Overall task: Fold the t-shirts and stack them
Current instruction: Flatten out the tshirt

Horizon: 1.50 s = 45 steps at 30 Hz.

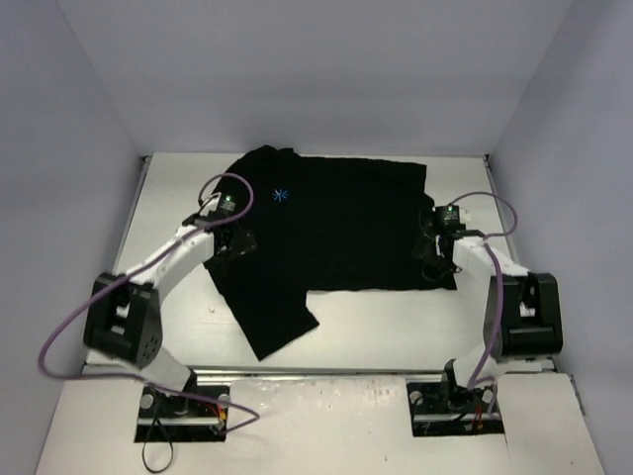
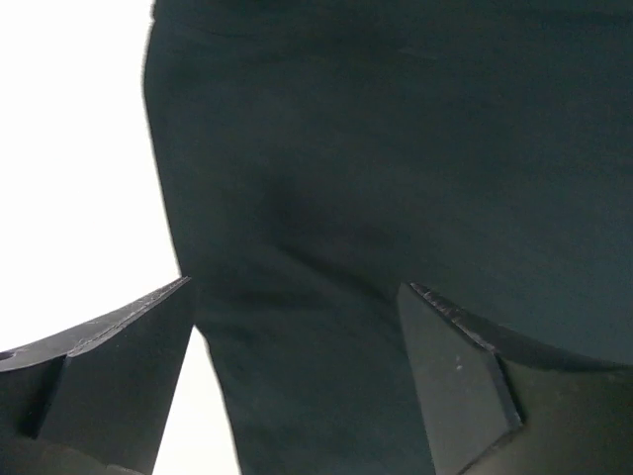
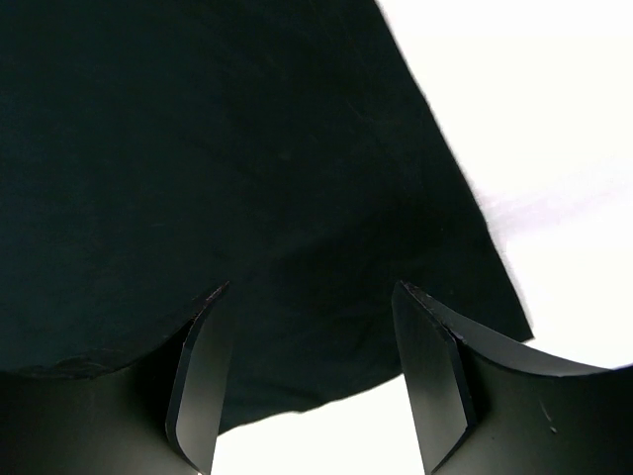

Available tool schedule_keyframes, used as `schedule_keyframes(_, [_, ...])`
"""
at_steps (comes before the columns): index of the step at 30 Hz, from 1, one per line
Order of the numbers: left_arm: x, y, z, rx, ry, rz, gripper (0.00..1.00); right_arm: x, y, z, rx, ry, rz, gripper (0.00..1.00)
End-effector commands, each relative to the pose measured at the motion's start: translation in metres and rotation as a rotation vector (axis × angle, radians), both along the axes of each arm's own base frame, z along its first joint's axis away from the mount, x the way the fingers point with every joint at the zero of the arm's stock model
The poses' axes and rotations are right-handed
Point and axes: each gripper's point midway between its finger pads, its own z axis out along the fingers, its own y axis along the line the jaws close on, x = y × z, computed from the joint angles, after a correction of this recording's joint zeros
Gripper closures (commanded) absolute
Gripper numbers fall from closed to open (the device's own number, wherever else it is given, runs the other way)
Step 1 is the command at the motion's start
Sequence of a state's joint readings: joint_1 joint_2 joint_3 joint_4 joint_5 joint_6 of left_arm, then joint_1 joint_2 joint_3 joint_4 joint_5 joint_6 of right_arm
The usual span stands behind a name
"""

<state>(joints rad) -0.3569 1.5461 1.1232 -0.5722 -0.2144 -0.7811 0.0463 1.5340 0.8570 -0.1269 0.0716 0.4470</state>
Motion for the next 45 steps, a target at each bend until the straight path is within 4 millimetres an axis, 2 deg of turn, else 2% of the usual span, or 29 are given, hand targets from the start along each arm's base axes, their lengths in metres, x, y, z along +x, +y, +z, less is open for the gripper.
schedule_keyframes(1, [0.025,0.012,-0.019,0.008,0.053,-0.087,0.19,0.022,-0.006,-0.001,-0.023,-0.037,-0.019,0.39])
schedule_keyframes(5, [0.047,0.022,-0.046,-0.019,0.105,-0.065,0.19,0.026,-0.007,-0.021,-0.032,0.008,-0.016,0.40])
schedule_keyframes(10, [0.077,0.029,-0.075,-0.018,0.161,-0.063,0.19,0.040,-0.015,-0.040,-0.071,0.049,-0.007,0.40])
schedule_keyframes(12, [0.093,0.033,-0.078,-0.022,0.157,-0.058,0.19,0.053,-0.017,-0.044,-0.074,0.053,0.001,0.40])
schedule_keyframes(16, [0.121,0.039,-0.068,-0.020,0.114,-0.074,0.19,0.076,-0.017,-0.032,-0.078,0.012,0.021,0.40])
schedule_keyframes(19, [0.137,0.044,-0.045,-0.017,0.060,-0.088,0.19,0.089,-0.015,-0.003,-0.069,-0.060,0.027,0.40])
schedule_keyframes(22, [0.135,0.043,-0.010,-0.030,0.000,-0.097,0.18,0.085,-0.016,0.031,-0.072,-0.113,0.017,0.40])
schedule_keyframes(25, [0.114,0.039,0.030,-0.068,-0.053,-0.088,0.15,0.071,-0.023,0.060,-0.089,-0.159,-0.003,0.40])
schedule_keyframes(26, [0.104,0.039,0.061,-0.085,-0.124,-0.079,0.15,0.066,-0.027,0.076,-0.095,-0.196,-0.015,0.40])
schedule_keyframes(29, [0.059,0.024,0.076,-0.214,-0.142,-0.053,0.15,0.046,-0.043,0.081,-0.071,-0.205,-0.065,0.41])
schedule_keyframes(31, [0.021,0.014,0.052,-0.273,-0.068,-0.055,0.15,0.031,-0.055,0.074,-0.054,-0.187,-0.103,0.41])
schedule_keyframes(33, [-0.016,0.002,0.035,-0.316,-0.014,-0.061,0.18,0.023,-0.060,0.076,-0.042,-0.197,-0.125,0.41])
schedule_keyframes(35, [-0.043,-0.009,0.027,-0.335,0.005,-0.066,0.26,0.016,-0.062,0.075,-0.036,-0.196,-0.137,0.41])
schedule_keyframes(36, [-0.057,-0.010,0.014,-0.330,0.036,-0.058,0.28,0.013,-0.063,0.074,-0.034,-0.193,-0.145,0.42])
schedule_keyframes(38, [-0.076,-0.018,0.004,-0.339,0.061,-0.053,0.32,0.010,-0.065,0.074,-0.025,-0.194,-0.159,0.42])
schedule_keyframes(40, [-0.095,-0.028,-0.010,-0.343,0.102,-0.064,0.33,0.009,-0.068,0.072,-0.026,-0.189,-0.167,0.42])
schedule_keyframes(43, [-0.116,-0.048,-0.020,-0.324,0.142,-0.119,0.33,0.009,-0.071,0.069,-0.026,-0.180,-0.177,0.42])
schedule_keyframes(45, [-0.122,-0.046,-0.030,-0.310,0.161,-0.100,0.33,0.009,-0.072,0.067,-0.024,-0.173,-0.177,0.42])
